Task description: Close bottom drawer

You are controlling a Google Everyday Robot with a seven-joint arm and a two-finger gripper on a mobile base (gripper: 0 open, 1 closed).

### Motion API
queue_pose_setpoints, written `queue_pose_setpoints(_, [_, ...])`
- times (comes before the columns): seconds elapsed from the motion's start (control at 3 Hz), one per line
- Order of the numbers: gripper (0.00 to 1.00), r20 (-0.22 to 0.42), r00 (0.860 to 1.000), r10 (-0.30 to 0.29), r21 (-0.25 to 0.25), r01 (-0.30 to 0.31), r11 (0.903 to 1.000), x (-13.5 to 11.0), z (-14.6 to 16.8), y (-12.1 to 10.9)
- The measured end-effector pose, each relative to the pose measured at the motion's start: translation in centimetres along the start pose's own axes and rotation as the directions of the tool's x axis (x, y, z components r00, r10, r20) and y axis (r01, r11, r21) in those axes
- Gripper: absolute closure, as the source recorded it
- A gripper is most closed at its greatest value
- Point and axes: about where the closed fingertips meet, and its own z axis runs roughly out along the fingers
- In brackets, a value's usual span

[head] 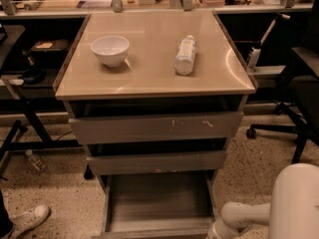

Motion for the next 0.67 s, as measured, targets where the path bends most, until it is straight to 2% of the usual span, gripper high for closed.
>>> queue_pose_setpoints(0.33, [1.0,0.013,1.0,0.01,-0.005,-0.01,0.9999,-0.42,2.06,-1.25])
queue_pose_setpoints(0.67, [0.81,0.014,1.0,0.012,-0.004,-0.012,0.9999,-0.46,2.16,-1.34])
